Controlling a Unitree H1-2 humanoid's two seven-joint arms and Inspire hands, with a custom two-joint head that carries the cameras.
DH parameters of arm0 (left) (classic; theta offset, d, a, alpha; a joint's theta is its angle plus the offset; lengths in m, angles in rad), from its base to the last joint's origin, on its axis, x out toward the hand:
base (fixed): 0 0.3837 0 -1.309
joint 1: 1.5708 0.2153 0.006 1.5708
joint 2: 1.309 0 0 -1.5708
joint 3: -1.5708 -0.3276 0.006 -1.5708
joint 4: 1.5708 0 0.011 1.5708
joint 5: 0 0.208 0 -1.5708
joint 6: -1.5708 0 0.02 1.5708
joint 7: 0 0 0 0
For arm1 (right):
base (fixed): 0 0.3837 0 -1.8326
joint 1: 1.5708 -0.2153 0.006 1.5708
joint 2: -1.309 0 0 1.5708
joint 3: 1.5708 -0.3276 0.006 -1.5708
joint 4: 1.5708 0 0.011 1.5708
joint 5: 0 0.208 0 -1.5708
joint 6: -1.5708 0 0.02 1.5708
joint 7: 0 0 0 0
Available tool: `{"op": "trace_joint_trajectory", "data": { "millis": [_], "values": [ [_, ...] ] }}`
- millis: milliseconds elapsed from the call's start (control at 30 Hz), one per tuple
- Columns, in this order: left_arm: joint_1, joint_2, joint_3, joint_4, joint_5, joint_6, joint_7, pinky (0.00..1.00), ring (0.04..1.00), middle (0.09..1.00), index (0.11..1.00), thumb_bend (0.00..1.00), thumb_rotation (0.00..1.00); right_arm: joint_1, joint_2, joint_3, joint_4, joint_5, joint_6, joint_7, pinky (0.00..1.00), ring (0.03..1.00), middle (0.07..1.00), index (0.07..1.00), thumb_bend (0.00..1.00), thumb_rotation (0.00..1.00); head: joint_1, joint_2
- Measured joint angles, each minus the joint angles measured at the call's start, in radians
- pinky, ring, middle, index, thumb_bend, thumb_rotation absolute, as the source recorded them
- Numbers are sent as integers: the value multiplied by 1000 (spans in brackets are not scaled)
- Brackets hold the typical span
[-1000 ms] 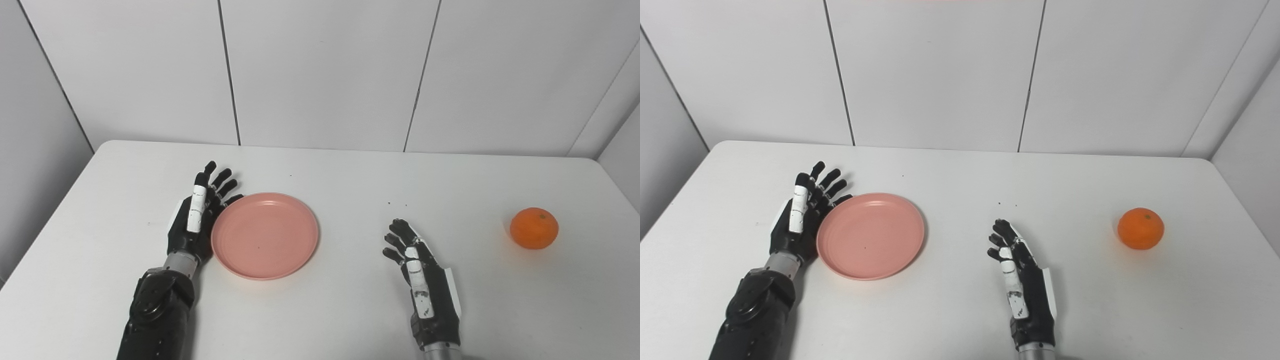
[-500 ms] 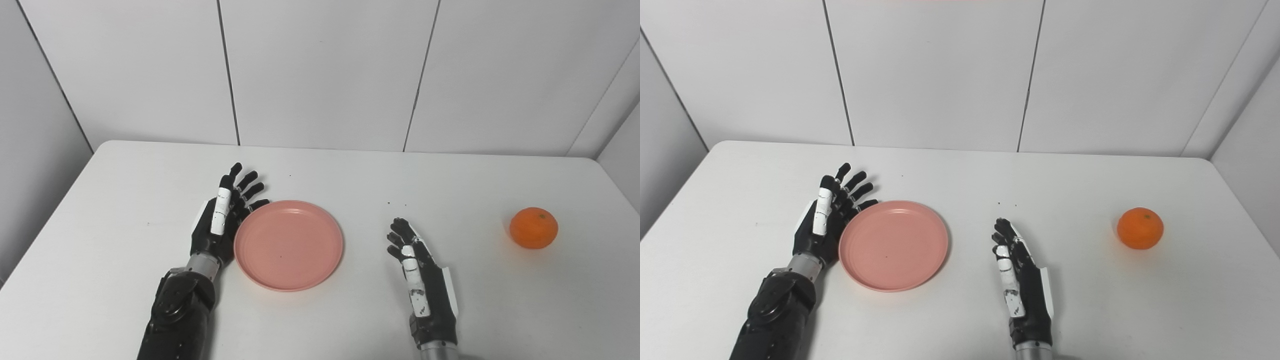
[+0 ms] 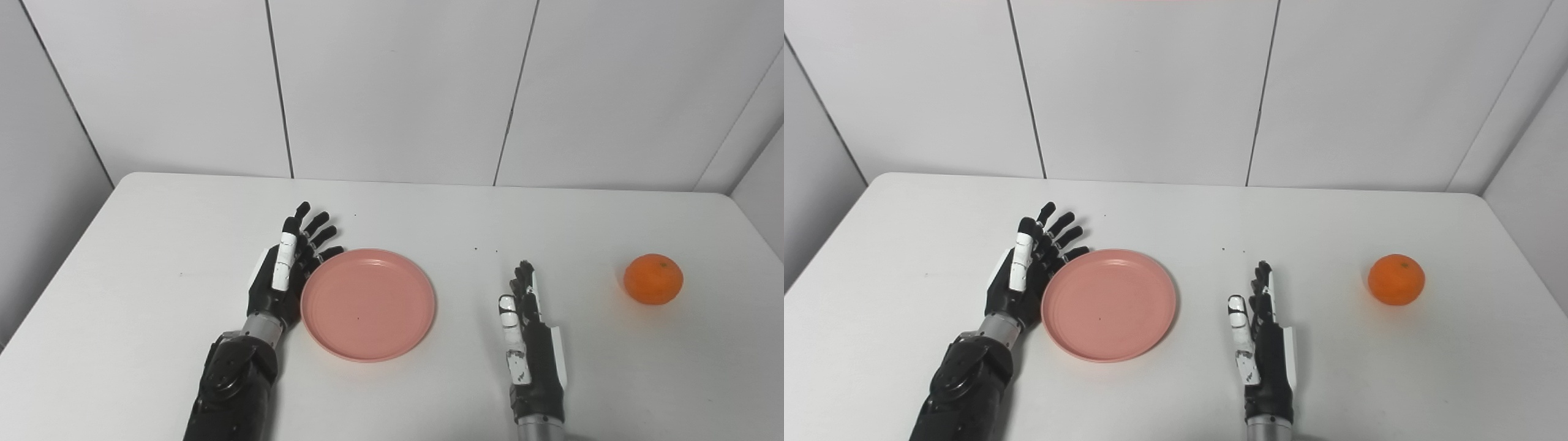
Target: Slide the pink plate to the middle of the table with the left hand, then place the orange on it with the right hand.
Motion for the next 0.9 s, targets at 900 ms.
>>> {"op": "trace_joint_trajectory", "data": {
  "millis": [900],
  "values": [
    [16, -57, 6, -46, -3, 52, 31, 775, 900, 943, 1000, 864, 866, -36, 1, 69, 51, -65, -29, -109, 1000, 1000, 1000, 1000, 699, 924, -121, 3]
  ]
}}
